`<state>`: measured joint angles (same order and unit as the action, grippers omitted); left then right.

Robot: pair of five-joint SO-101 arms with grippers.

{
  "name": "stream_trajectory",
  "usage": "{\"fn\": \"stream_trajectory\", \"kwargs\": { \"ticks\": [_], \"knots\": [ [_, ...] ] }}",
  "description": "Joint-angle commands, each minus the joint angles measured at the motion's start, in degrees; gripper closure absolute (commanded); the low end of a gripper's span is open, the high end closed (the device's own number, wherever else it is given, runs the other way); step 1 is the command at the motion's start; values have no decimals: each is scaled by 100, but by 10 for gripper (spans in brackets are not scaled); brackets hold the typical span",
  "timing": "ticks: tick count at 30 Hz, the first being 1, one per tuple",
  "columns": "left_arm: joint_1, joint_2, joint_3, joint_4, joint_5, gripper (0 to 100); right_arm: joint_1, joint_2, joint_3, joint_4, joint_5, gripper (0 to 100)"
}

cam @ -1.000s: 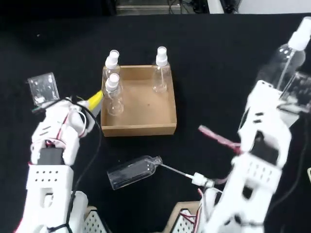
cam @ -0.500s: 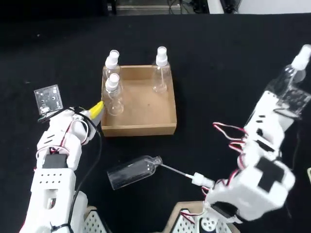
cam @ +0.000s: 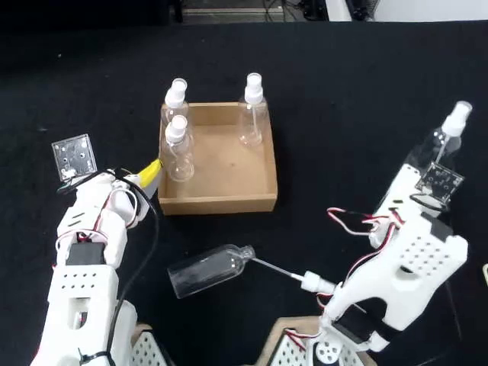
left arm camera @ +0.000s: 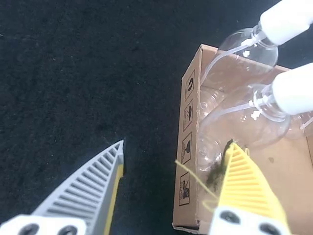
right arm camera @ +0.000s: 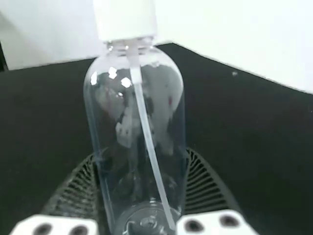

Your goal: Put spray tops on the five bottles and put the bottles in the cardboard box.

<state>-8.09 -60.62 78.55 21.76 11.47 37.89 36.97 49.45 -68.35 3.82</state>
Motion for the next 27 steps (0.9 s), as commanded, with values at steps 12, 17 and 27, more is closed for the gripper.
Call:
{"fn": "stream_trajectory", "kwargs": {
  "ticks": [12,17,27],
  "knots": [
    [-48,-97,-110,-132,9,701,123,549,-426,-220,44,986],
    [-48,-97,-119,-149,0,701,114,541,-207,-598,62,933],
    [-57,-97,66,-545,-9,701,-246,549,462,-1793,88,836]
  ]
}}
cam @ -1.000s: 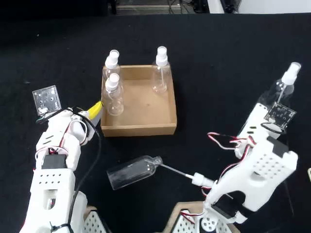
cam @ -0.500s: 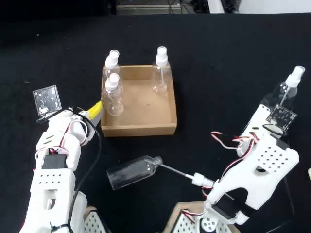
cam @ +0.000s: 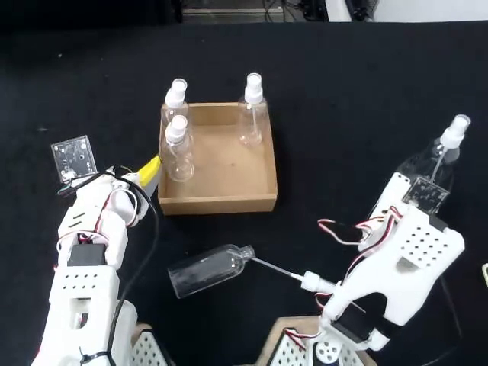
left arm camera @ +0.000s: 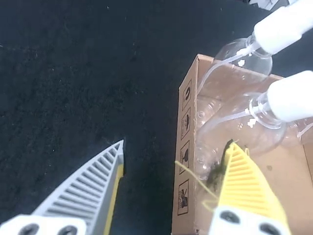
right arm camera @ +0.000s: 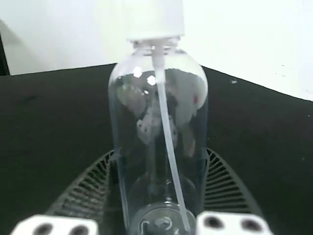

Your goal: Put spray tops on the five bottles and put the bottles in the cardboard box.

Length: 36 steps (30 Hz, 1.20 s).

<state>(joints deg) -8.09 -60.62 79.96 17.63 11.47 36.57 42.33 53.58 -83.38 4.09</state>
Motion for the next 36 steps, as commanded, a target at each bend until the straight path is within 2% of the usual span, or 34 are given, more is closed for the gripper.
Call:
{"fn": "stream_trajectory", "kwargs": {
  "ticks": [1,6,12,17,27,36],
  "knots": [
    [-57,-97,-75,-132,-9,701,-114,4,48,-290,62,836],
    [-57,-97,-75,-123,-9,701,-79,13,66,-264,62,833],
    [-57,-97,-75,-123,-9,701,-97,48,92,-255,62,691],
    [-57,-97,-75,-123,-9,701,-114,40,163,-273,62,721],
    [-57,-97,-75,-132,-18,701,-70,-57,145,-299,62,720],
    [-57,-97,-75,-141,-18,701,-70,-971,655,-255,62,719]
  ]
}}
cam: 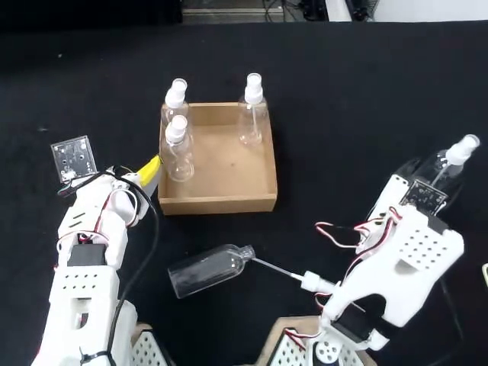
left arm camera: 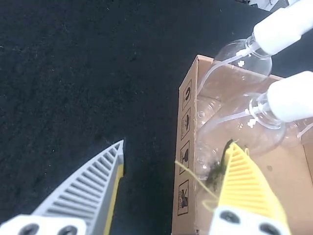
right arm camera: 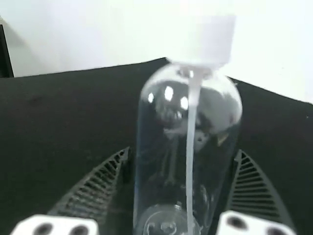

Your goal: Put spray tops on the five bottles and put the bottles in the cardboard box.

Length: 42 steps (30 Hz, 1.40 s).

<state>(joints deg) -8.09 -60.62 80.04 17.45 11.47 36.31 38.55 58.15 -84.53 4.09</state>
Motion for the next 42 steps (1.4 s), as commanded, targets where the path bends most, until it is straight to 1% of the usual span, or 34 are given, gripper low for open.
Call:
{"fn": "stream_trajectory", "kwargs": {
  "ticks": [1,6,13,18,25,32,34,38,42],
  "knots": [
    [-57,-97,-84,-123,-18,701,-44,-716,277,-141,62,719],
    [-66,-97,-84,-114,-18,701,-26,-1182,514,-53,62,719],
    [-66,-97,-84,-132,-18,701,185,-1736,286,1169,53,719],
    [-66,-97,-84,-132,-18,701,149,-2202,303,1662,62,719],
    [-66,-97,-84,-114,-18,701,132,-2563,303,2136,62,722],
    [-66,-97,-84,-123,-18,701,141,-2536,303,2207,62,725],
    [-66,-97,-84,-123,-18,701,167,-2536,303,2207,62,773],
    [-66,-97,-84,-114,-18,701,255,-2545,303,2163,62,979],
    [-66,-97,-84,-114,-18,701,308,-2589,286,2154,18,988]
  ]
}}
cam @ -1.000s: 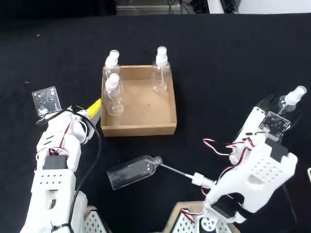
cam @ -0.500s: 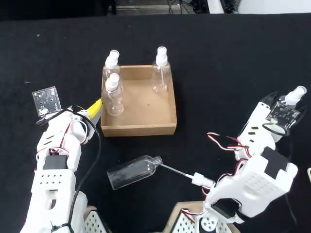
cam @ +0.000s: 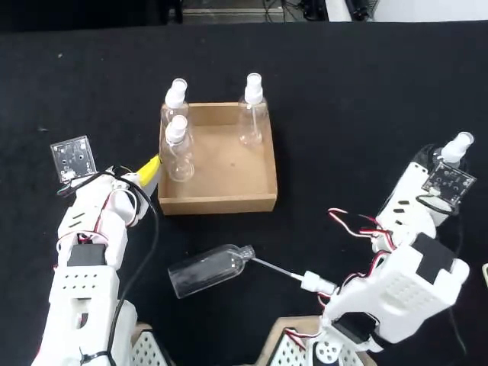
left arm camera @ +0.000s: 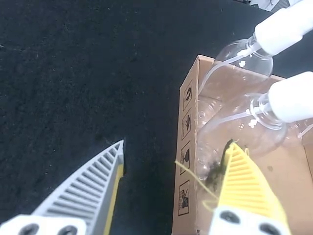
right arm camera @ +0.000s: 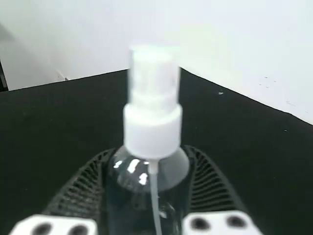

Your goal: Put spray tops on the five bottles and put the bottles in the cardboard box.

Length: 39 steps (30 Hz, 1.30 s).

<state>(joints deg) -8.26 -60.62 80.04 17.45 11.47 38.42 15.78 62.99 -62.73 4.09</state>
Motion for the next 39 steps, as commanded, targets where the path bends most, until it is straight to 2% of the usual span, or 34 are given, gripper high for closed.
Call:
{"fn": "stream_trajectory", "kwargs": {
  "ticks": [1,5,8,12,16,21,25,31,36,39],
  "knots": [
    [-48,-97,-84,-114,-18,701,97,-321,-215,-26,18,988],
    [-48,-97,-84,-132,-18,701,53,-840,-145,62,53,988],
    [-48,-97,-84,-132,-18,701,-97,-1763,22,615,62,988],
    [-48,-97,-92,-132,-18,701,-466,-3345,22,2523,26,988],
    [-48,-97,-92,-132,-18,701,-1160,-4901,-75,4571,18,988],
    [-154,-97,-92,-132,-18,701,-2479,-6246,-66,5952,-18,988],
    [-576,-97,-136,-141,0,701,-3578,-6475,-110,6277,-501,988],
    [-813,-97,-145,-149,18,701,-4949,-6035,-145,6189,-580,988],
    [-804,-97,-145,-158,18,701,-5495,-5385,-356,5785,-589,988],
    [-804,-70,-22,-492,9,701,-5670,-4971,-470,5723,-747,988]
  ]
}}
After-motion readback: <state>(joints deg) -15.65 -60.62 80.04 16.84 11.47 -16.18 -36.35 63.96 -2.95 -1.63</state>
